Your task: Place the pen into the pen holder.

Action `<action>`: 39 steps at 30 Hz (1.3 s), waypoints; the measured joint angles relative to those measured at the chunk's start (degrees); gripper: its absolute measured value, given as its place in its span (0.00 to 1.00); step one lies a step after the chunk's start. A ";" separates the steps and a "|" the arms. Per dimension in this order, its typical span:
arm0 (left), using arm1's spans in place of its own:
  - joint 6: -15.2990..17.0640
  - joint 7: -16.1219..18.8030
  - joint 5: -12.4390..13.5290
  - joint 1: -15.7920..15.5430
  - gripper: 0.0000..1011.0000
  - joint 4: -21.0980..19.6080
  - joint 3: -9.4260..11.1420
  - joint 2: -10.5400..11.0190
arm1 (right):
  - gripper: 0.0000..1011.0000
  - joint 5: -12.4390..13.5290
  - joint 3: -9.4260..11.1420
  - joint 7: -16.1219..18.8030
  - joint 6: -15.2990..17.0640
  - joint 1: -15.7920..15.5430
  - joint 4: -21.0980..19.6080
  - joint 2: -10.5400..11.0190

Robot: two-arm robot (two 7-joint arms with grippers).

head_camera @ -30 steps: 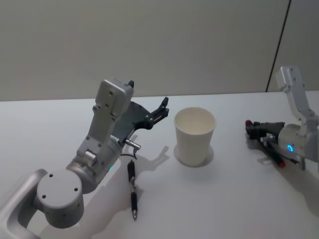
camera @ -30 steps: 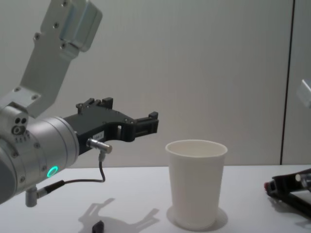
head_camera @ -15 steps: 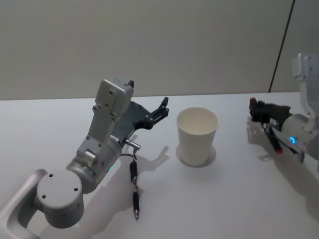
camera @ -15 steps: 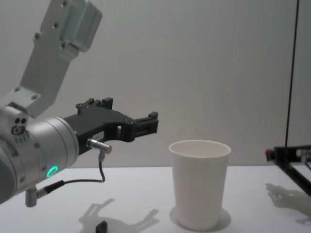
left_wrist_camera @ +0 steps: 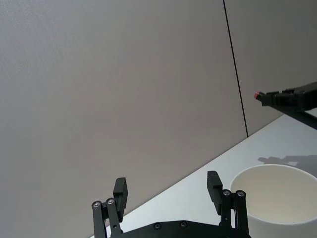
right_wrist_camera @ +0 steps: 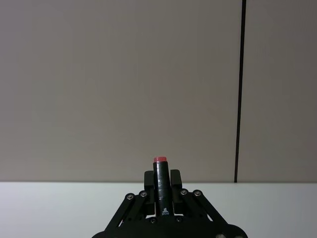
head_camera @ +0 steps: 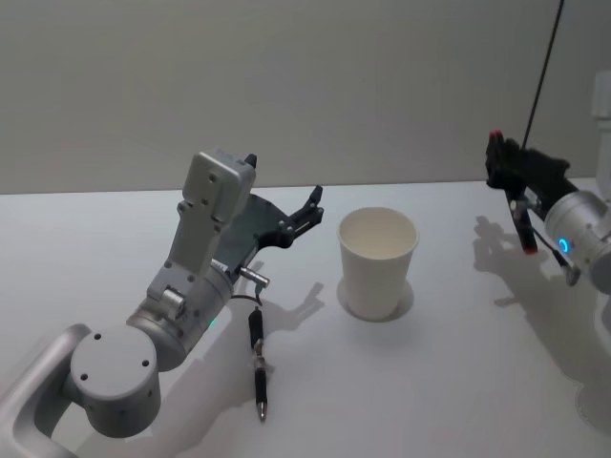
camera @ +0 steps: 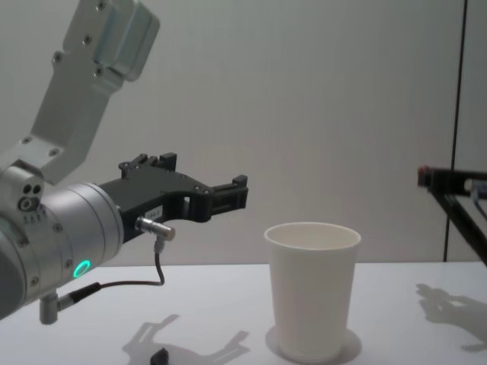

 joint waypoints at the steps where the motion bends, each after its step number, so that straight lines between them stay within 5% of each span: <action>1: 0.00 0.00 0.00 0.00 0.99 0.00 0.00 0.00 | 0.18 0.06 -0.01 -0.04 -0.51 -0.08 -0.26 -0.06; 22: 0.00 0.00 0.00 0.00 0.99 0.00 0.00 0.00 | 0.18 0.89 -2.63 3.02 -14.07 -2.55 -9.14 -2.68; 39: 0.00 0.00 0.00 0.00 0.99 0.00 0.00 0.00 | 0.18 -0.35 -6.43 11.72 -17.49 -3.03 -11.24 -5.43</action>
